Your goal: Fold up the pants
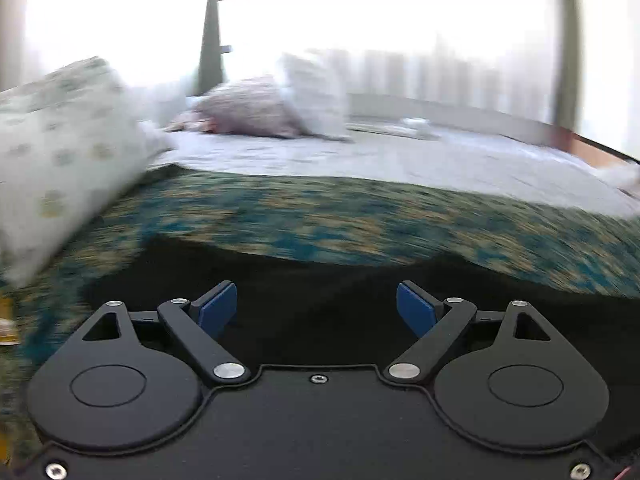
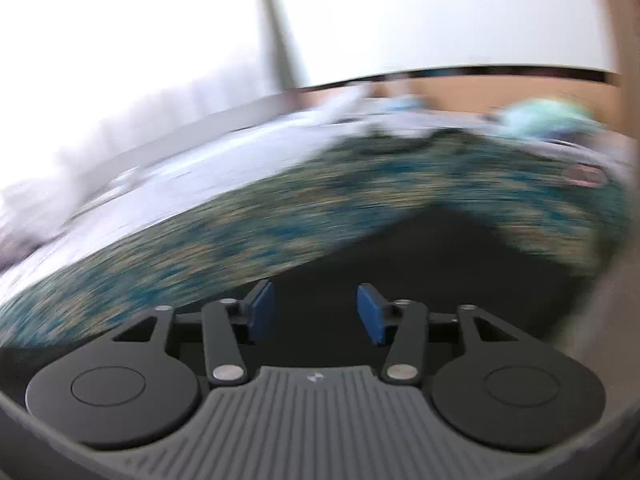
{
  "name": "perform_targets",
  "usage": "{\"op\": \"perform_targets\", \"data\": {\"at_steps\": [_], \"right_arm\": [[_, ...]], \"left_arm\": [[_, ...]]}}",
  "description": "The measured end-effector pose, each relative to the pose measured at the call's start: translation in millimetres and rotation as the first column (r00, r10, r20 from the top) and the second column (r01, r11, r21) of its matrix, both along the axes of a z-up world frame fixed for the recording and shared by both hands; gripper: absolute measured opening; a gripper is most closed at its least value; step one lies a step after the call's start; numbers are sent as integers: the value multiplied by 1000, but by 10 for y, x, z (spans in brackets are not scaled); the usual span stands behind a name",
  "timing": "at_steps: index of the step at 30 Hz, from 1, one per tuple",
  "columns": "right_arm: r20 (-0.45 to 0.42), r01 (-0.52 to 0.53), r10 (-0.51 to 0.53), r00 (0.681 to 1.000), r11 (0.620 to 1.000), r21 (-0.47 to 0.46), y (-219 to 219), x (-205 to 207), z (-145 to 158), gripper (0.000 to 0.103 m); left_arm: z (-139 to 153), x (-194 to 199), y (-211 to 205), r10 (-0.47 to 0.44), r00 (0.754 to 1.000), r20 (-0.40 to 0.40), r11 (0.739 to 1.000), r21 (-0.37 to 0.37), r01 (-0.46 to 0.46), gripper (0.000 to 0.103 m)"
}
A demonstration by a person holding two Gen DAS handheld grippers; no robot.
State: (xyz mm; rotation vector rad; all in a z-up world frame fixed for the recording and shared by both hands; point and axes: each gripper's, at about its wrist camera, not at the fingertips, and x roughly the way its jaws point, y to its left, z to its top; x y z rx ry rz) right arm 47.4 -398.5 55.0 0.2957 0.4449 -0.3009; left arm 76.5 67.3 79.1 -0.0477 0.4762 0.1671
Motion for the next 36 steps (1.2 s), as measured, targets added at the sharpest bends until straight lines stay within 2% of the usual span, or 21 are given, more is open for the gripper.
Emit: {"op": "perform_targets", "data": {"at_steps": [5, 8, 12, 17, 19, 25, 36], "right_arm": [[-19, -211, 212, 977, 977, 31, 794, 290, -209, 71], [-50, -275, 276, 960, 961, 22, 1134, 327, -333, 71], [-108, -326, 320, 941, 945, -39, 1400, 225, -487, 71], [-136, -352, 330, 934, 914, -201, 1527, -80, -573, 75], [-135, -361, 338, 931, 902, -238, 1538, -212, -604, 76], [-137, -380, 356, 924, 892, -244, 1466, -386, -602, 79], [-160, -387, 356, 921, 888, -249, 1478, -372, -583, 80]], "left_arm": [[-325, 50, -509, -131, 990, -47, 991, 36, 132, 87], [-508, 36, -696, -165, 982, -92, 985, 32, 168, 87], [-718, -66, -818, -182, 974, -134, 982, 23, 187, 87], [-790, -256, -835, -203, 971, -128, 976, 48, 211, 88], [-805, -330, -803, -212, 970, -118, 975, 44, 219, 88], [-823, -464, -749, -225, 970, -89, 972, 44, 229, 89], [-860, -506, -739, -226, 972, -68, 972, 45, 229, 90]]}}
